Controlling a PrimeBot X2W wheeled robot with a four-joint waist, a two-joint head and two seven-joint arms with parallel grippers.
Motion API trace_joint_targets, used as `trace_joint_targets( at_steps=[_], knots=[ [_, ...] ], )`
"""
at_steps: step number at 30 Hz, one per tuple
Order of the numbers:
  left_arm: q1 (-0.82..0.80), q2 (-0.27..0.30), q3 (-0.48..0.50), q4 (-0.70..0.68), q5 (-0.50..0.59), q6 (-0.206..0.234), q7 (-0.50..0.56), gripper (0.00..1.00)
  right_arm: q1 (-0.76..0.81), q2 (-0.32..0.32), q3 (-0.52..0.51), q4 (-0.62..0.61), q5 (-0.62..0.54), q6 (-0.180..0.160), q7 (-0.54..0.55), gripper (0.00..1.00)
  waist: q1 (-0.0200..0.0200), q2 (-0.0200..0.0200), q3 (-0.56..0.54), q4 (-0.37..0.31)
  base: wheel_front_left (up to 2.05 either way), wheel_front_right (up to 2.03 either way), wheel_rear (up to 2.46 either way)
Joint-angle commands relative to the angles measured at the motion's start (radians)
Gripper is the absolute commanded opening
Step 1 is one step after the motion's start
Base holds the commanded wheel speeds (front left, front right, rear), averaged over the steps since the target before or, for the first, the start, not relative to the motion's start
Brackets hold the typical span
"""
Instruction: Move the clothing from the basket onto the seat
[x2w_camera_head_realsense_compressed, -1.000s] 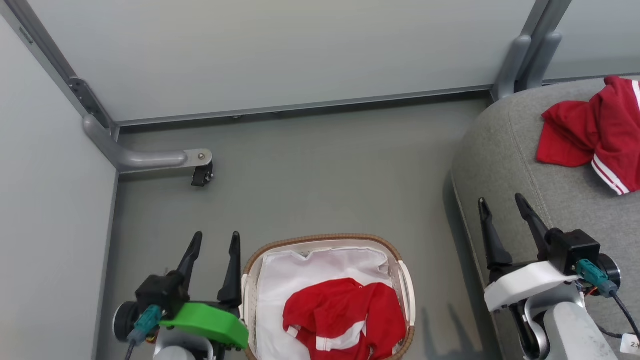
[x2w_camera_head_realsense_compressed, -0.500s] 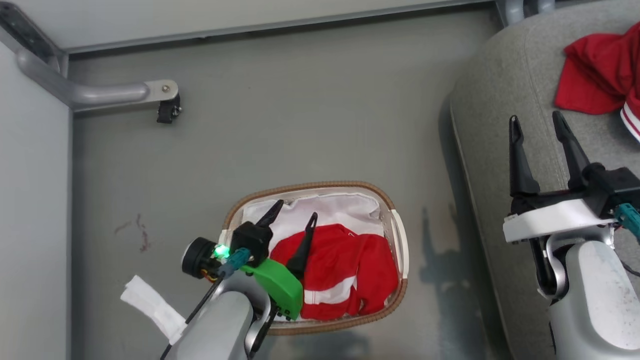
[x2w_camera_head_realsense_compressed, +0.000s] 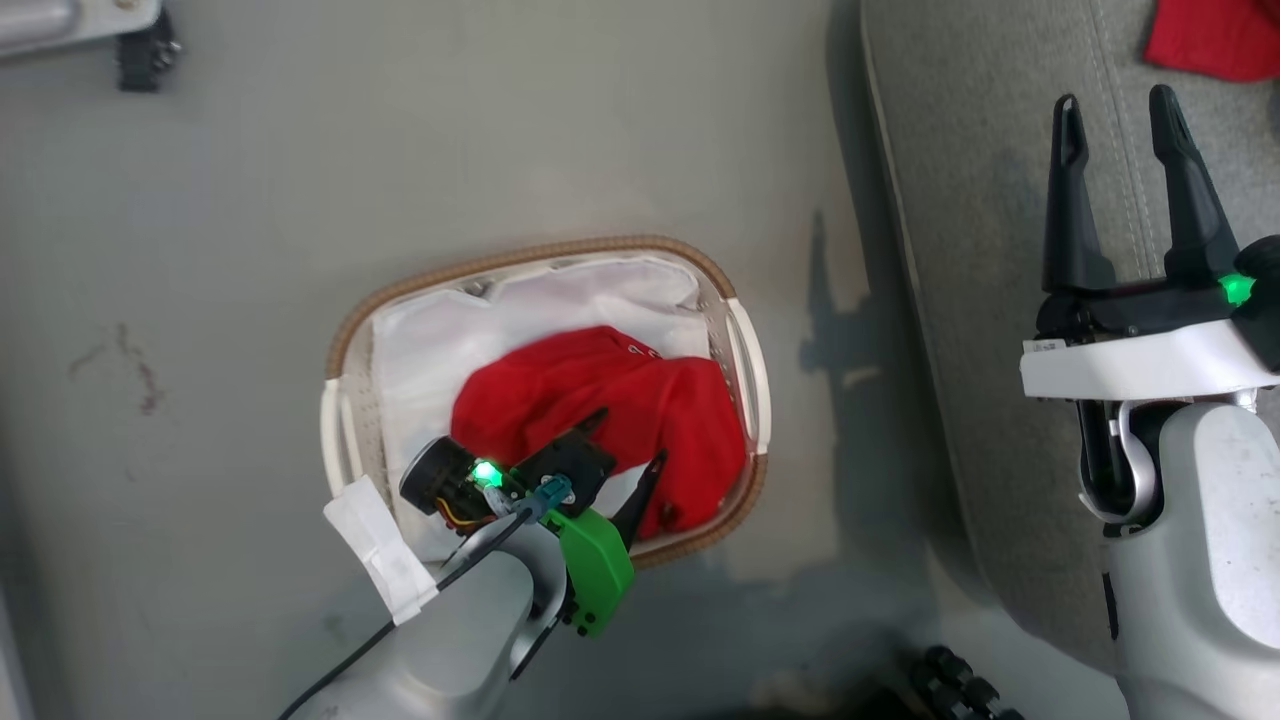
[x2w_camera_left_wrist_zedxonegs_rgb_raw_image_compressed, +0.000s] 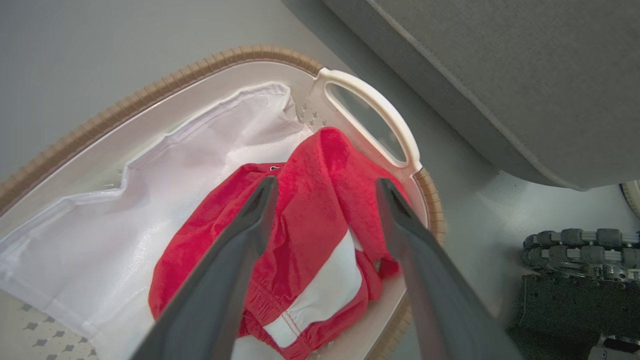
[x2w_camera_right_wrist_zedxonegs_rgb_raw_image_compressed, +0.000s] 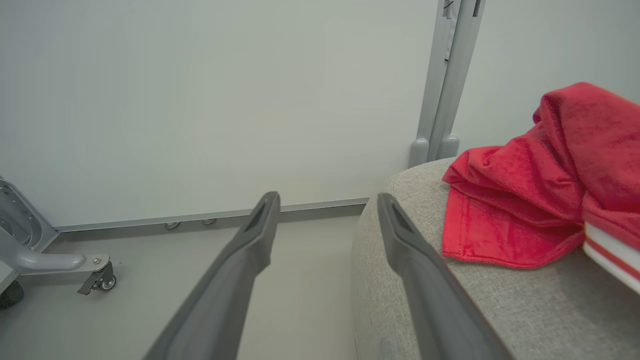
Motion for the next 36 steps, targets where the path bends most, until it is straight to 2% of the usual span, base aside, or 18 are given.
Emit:
trace_joint_targets(
  at_steps=[1, 6, 11, 20, 26, 27, 29, 32, 36],
  knots=[
    [-0.029, 0.007, -0.011, 0.017, -0.007, -0.002, -0.001, 1.0, -0.02, -0.001, 0.005, -0.011, 0.009, -0.001, -0.002, 1.0, -0.0002, 0.0, 0.132, -0.099, 0.0, 0.0, 0.0],
    [-0.077, 0.008, -0.044, 0.09, -0.01, -0.002, -0.001, 1.0, -0.038, -0.001, 0.018, -0.034, 0.036, -0.001, -0.002, 1.0, -0.0002, 0.0, 0.185, -0.124, 0.0, 0.0, 0.0],
    [-0.11, 0.016, -0.036, 0.14, -0.007, -0.002, 0.0, 1.0, -0.054, -0.001, 0.035, -0.049, 0.054, -0.001, -0.002, 1.0, -0.0002, 0.0, 0.221, -0.147, 0.0, 0.0, 0.0],
    [-0.176, 0.045, 0.038, 0.176, -0.013, 0.067, 0.0, 1.0, -0.068, -0.002, 0.056, -0.075, 0.058, -0.001, -0.002, 1.0, -0.0002, 0.0, 0.273, -0.169, 0.0, 0.0, 0.0],
    [-0.212, 0.044, 0.039, 0.232, -0.007, 0.047, -0.001, 1.0, -0.072, -0.002, 0.069, -0.086, 0.064, -0.001, -0.002, 1.0, -0.0002, 0.0, 0.294, -0.175, 0.0, 0.0, 0.0],
    [-0.217, 0.042, 0.039, 0.238, -0.008, 0.045, -0.001, 0.89, -0.073, -0.002, 0.072, -0.086, 0.064, -0.001, -0.002, 1.0, -0.0002, 0.0, 0.296, -0.176, 0.0, 0.0, 0.0],
    [-0.218, 0.039, 0.041, 0.251, -0.012, 0.042, -0.001, 0.39, -0.075, -0.002, 0.077, -0.084, 0.063, -0.001, -0.002, 1.0, -0.0002, 0.0, 0.298, -0.176, 0.0, 0.0, 0.0],
    [-0.213, 0.031, 0.042, 0.262, -0.018, 0.04, 0.0, 0.0, -0.076, -0.002, 0.083, -0.08, 0.062, -0.001, -0.002, 1.0, -0.0002, 0.0, 0.296, -0.177, 0.0, 0.0, 0.0],
    [-0.195, 0.022, 0.037, 0.255, -0.019, 0.031, -0.001, 0.0, -0.074, -0.002, 0.085, -0.071, 0.053, -0.001, -0.002, 1.0, -0.0002, 0.0, 0.28, -0.171, 0.0, 0.0, 0.0]
  ],
)
